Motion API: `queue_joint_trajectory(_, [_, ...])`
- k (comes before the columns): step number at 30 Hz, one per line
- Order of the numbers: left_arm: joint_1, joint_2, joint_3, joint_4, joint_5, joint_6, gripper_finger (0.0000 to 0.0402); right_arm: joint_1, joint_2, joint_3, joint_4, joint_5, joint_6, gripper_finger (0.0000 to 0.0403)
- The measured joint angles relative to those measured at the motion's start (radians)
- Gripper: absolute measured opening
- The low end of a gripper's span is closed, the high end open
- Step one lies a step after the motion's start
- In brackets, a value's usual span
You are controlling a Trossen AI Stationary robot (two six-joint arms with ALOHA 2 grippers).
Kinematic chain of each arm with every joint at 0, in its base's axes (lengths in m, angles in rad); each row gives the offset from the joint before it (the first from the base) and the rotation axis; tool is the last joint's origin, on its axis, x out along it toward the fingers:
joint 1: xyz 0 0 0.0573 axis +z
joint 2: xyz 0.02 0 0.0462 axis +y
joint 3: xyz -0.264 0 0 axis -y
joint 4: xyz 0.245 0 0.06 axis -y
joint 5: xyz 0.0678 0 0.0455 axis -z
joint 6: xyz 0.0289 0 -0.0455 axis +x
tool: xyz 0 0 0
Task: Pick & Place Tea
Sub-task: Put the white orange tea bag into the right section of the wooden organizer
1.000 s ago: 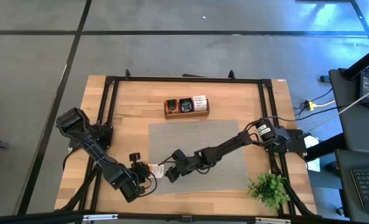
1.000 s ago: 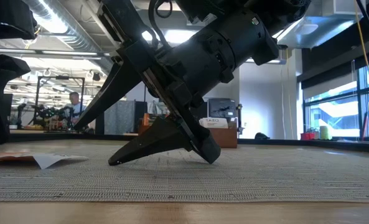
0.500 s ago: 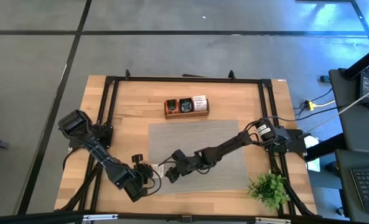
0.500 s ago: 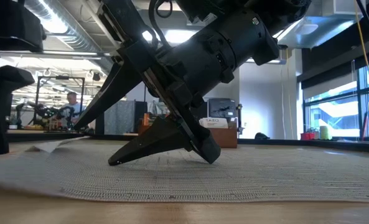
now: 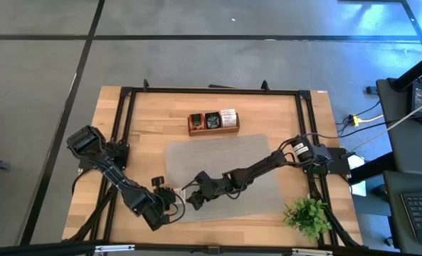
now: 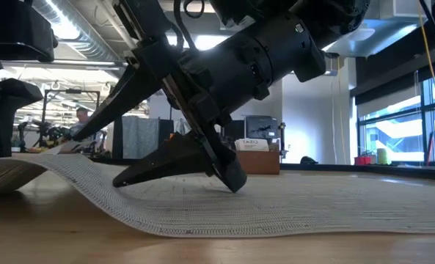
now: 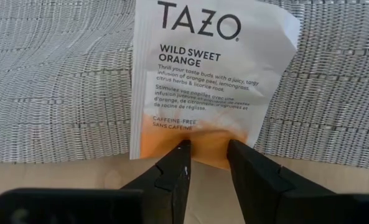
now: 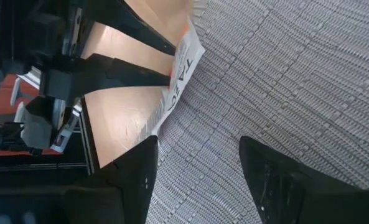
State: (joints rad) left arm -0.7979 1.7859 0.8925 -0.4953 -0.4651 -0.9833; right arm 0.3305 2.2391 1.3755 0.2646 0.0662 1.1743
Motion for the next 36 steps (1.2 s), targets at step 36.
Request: queue_joint_trajectory(36, [-0.002,0.002,-0.002,0.016,-0.011,0.019,0.0108,-0.004,0.004,0.032,-0.012,0.073,-0.024,0.0227])
